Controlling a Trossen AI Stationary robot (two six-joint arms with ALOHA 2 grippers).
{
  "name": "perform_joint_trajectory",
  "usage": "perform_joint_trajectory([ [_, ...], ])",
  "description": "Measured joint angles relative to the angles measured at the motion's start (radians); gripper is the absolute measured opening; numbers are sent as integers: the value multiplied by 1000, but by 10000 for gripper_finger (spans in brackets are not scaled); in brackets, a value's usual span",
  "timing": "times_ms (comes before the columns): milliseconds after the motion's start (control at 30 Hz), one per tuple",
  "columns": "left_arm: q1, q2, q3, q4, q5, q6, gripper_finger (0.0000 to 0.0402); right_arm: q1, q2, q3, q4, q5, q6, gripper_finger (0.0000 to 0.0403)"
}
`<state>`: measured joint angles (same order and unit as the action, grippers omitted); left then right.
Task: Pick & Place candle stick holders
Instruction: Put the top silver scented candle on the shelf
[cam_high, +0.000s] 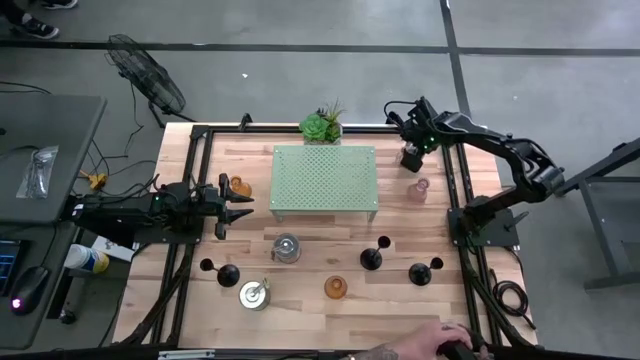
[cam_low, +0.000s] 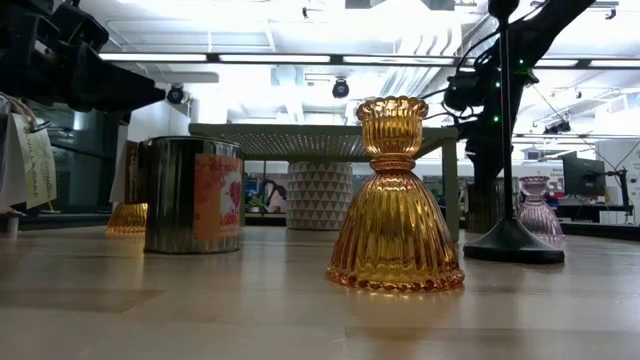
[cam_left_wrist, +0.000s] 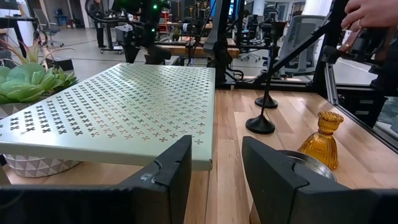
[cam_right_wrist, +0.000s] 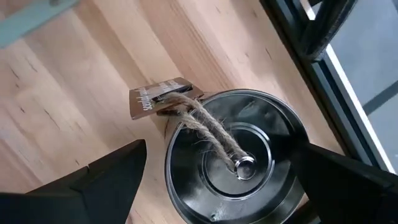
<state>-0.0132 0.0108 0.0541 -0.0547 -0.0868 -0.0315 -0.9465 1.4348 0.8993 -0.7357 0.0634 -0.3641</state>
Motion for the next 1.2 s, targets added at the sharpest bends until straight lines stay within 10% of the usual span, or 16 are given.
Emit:
perform_joint_trajectory([
  [1200, 0, 0, 0, 0, 0, 0, 138, -24, -5, 1, -29, 29, 2, 386],
])
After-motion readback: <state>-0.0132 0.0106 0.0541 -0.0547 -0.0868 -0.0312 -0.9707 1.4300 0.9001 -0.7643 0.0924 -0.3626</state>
